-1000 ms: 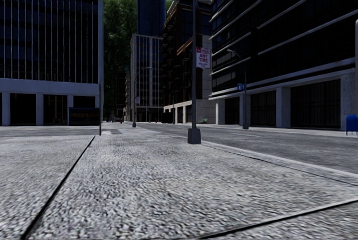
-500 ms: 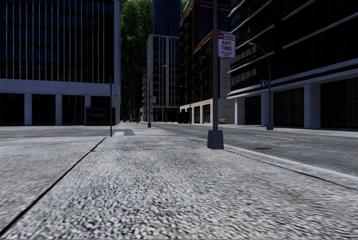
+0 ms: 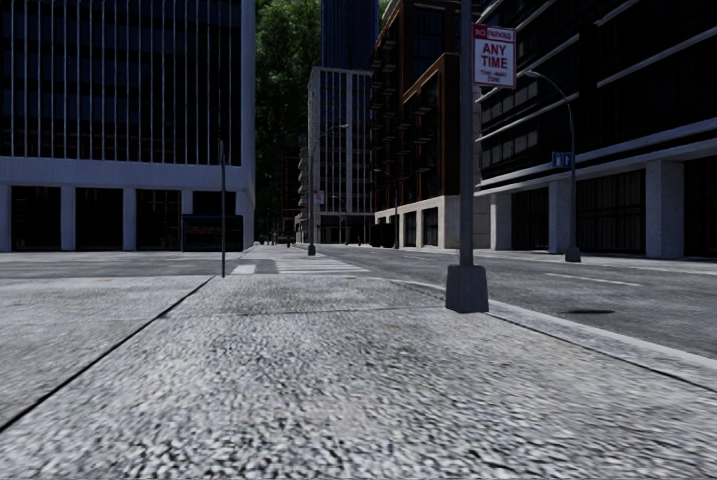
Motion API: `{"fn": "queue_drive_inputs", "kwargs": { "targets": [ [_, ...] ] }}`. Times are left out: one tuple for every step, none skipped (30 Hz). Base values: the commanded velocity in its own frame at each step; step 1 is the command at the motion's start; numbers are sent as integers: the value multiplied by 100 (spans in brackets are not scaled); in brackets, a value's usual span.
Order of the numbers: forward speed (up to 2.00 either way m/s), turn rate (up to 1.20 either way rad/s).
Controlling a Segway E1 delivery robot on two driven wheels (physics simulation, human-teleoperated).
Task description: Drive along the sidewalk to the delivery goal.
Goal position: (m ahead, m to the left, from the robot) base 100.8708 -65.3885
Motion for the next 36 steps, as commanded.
{"fn": "queue_drive_inputs", "kwargs": {
  "targets": [
    [200, 0],
    [200, 0],
    [200, 0],
    [200, 0],
    [200, 0],
    [200, 0],
    [200, 0],
    [200, 0],
    [200, 0],
    [200, 0],
    [200, 0],
    [200, 0],
    [200, 0],
    [200, 0],
    [200, 0],
    [200, 0],
    [200, 0],
    [200, 1],
    [200, 1],
    [200, 6],
    [200, 9],
    [200, 10],
    [200, 11],
    [200, 11],
    [200, 12],
    [200, 13],
    [200, 14],
    [200, 14],
    [200, 14],
    [200, 14],
    [200, 14],
    [200, 14],
    [200, 14],
    [200, 14],
    [200, 14],
    [200, 15]
  ]
}}
